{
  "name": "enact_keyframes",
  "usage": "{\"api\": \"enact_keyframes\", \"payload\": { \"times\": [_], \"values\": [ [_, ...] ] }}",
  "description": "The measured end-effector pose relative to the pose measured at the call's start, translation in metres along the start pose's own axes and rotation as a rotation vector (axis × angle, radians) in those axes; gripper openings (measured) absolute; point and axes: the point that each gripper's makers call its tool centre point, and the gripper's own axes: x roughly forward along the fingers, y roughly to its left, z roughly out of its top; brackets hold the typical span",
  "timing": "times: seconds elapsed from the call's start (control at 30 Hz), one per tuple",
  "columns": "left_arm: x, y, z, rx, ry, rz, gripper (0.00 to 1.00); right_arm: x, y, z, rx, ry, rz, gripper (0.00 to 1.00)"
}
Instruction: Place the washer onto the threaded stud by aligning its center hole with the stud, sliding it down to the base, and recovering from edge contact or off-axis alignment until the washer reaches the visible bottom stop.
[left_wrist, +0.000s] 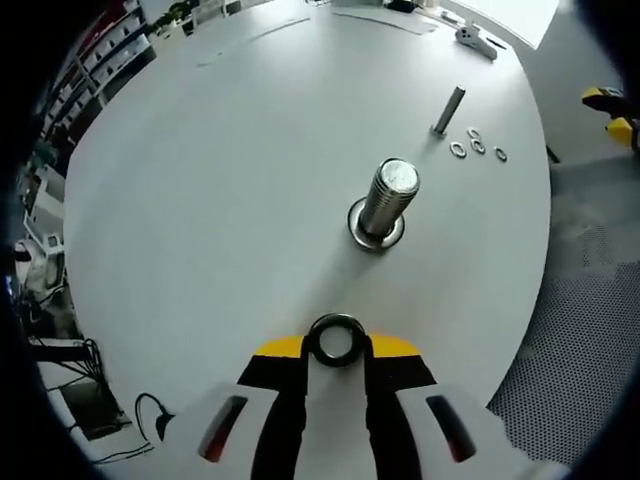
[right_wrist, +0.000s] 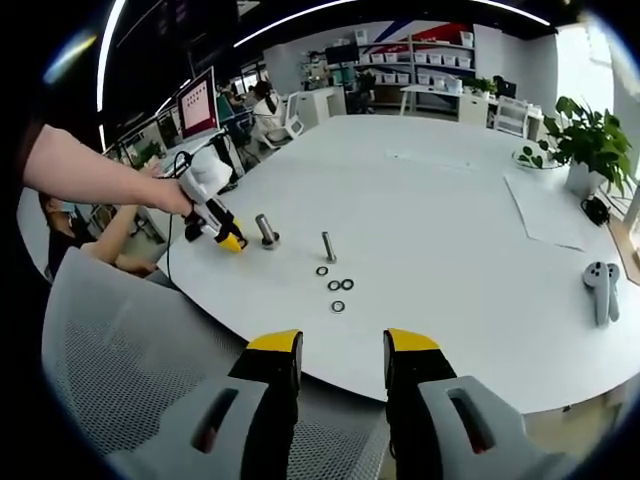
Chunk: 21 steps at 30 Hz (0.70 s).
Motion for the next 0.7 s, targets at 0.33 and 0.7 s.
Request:
{"api": "enact_keyframes", "payload": {
  "times": [0.33, 0.7],
  "values": [
    [-0.009, 0.001, -0.004, 0.007, -0.01, 0.0, 0.19, 0.0, 0.0, -0.001, -0.001, 0.004, 0.001, 0.35],
    [-0.033, 0.004, 0.021, 0.028, -0.096, -0.009, 0.19, 0.0, 0.002, 0.0, -0.006, 0.008, 0.006, 0.35]
  ]
}}
